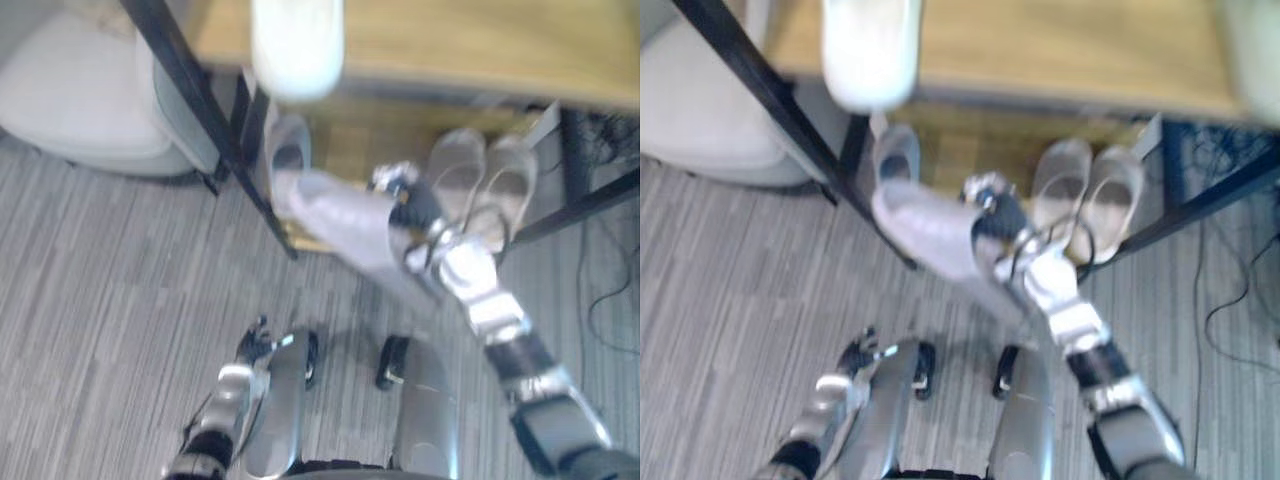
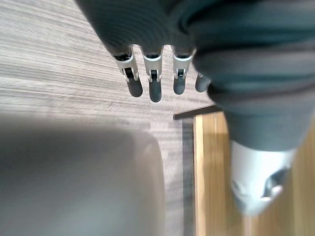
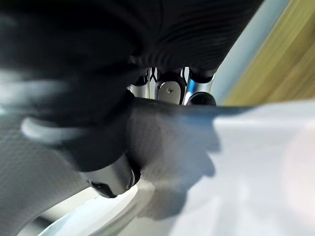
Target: Organize the slippers on the shoe rack
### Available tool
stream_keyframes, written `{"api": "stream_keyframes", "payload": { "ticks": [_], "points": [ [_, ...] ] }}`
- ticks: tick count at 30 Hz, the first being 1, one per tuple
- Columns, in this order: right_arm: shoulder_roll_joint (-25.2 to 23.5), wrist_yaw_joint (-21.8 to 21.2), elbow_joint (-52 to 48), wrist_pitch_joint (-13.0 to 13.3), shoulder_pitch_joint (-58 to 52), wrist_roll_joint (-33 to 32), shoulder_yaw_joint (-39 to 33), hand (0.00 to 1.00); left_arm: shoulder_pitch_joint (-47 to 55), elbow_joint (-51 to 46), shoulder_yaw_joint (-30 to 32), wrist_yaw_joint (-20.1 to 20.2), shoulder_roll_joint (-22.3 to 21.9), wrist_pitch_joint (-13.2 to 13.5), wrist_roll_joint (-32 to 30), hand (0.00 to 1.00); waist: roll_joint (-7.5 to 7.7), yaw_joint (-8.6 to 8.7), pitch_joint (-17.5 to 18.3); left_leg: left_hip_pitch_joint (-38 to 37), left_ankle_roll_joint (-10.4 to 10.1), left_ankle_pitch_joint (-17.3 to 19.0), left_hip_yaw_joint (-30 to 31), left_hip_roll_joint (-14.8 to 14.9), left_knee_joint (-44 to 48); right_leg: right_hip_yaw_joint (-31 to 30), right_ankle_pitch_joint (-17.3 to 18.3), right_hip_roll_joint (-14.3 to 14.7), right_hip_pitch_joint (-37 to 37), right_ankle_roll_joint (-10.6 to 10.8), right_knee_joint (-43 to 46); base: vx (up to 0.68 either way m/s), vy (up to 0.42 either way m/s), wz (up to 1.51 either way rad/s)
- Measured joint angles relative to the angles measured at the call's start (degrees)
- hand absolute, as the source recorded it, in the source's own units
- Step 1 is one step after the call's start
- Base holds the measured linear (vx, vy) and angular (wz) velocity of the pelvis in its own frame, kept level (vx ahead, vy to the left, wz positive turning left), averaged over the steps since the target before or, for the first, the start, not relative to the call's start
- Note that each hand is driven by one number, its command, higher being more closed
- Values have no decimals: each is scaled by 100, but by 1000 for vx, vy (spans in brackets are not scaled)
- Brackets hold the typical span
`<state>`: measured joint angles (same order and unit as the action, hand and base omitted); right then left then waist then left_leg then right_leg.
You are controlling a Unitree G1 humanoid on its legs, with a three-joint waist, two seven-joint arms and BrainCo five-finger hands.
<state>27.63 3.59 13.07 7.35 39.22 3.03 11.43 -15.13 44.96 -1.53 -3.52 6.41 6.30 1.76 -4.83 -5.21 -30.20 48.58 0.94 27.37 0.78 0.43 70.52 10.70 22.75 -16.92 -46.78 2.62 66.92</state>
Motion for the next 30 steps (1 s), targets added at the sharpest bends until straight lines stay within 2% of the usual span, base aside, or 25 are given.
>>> {"api": "stream_keyframes", "payload": {
  "ticks": [4,8,13,15,19,23,30],
  "points": [
    [-33,208,189,-46,110,198,50,100,117,264,2,-235,155,-144,7,0,29,-99,-57,425,-55,-14,18,27,251,-17,26,-19,-431,-70,289,-65,2,1],
    [-37,486,200,-135,486,385,-9,100,265,300,0,-287,158,-287,-2,0,57,-147,-80,791,-119,32,98,36,545,-4,118,-27,-765,-115,595,-40,-7,5],
    [-160,734,192,-249,658,618,-267,100,314,175,233,-341,15,-311,-6,0,80,-254,-93,1090,-151,94,146,26,801,-2,281,-101,-1067,-117,922,-67,-19,4],
    [-309,989,187,-413,715,842,-502,100,413,-64,421,-401,-95,-327,-44,0,97,-291,-101,1240,-162,91,172,27,847,6,295,-106,-1214,-137,1000,-63,-32,3],
    [-438,1224,117,-605,871,1105,-831,100,496,-286,583,-413,-187,-330,-48,0,134,-335,-119,1382,-248,45,210,27,858,17,311,-109,-1355,-168,1055,-33,-31,4],
    [-735,1722,90,-1002,1407,1490,-1269,100,519,-566,783,-543,-343,-343,-47,0,152,-378,-123,1586,-376,-24,318,9,875,112,350,-115,-1520,-226,1122,-22,-43,8],
    [-935,2216,77,-1410,1869,1517,-1819,100,533,-756,984,-664,-518,-420,-45,0,155,-442,-124,1651,-441,-57,412,-14,896,196,440,-170,-1542,-251,1218,-17,-18,7]
  ]
}}
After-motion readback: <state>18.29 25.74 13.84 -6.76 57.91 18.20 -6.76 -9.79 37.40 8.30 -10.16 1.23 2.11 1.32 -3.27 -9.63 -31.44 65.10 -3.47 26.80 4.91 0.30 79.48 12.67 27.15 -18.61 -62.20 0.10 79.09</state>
